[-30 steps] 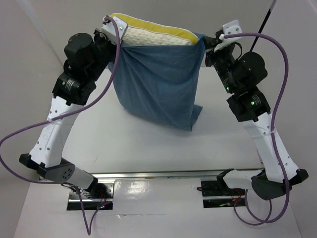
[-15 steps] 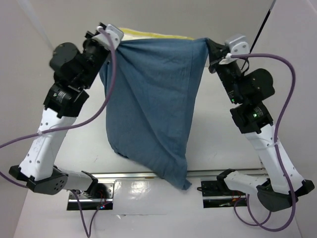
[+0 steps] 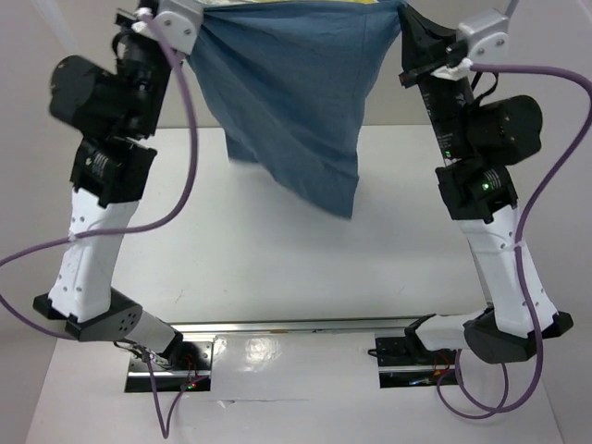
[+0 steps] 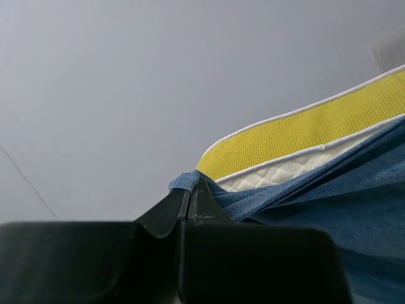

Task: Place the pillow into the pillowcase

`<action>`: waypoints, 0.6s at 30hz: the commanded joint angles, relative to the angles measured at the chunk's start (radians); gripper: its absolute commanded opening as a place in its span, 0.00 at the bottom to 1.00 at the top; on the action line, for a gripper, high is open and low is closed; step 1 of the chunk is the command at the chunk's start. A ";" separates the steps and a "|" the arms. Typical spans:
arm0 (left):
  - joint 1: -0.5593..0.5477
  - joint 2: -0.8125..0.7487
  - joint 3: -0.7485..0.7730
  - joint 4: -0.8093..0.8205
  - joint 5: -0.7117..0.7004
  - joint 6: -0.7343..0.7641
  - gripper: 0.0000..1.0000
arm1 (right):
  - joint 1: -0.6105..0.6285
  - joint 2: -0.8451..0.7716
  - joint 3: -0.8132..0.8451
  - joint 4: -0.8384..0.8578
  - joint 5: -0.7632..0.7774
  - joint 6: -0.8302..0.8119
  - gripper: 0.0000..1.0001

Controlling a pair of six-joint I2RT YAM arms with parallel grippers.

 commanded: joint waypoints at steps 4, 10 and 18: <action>0.005 -0.134 -0.075 0.191 -0.072 0.061 0.00 | -0.003 -0.095 -0.064 0.064 -0.149 0.081 0.00; 0.005 -0.191 -0.094 0.191 -0.128 0.067 0.00 | -0.003 -0.105 -0.126 0.005 -0.420 0.213 0.00; 0.005 -0.299 -0.217 0.077 -0.047 0.019 0.00 | -0.003 -0.071 -0.092 0.131 -0.333 0.170 0.00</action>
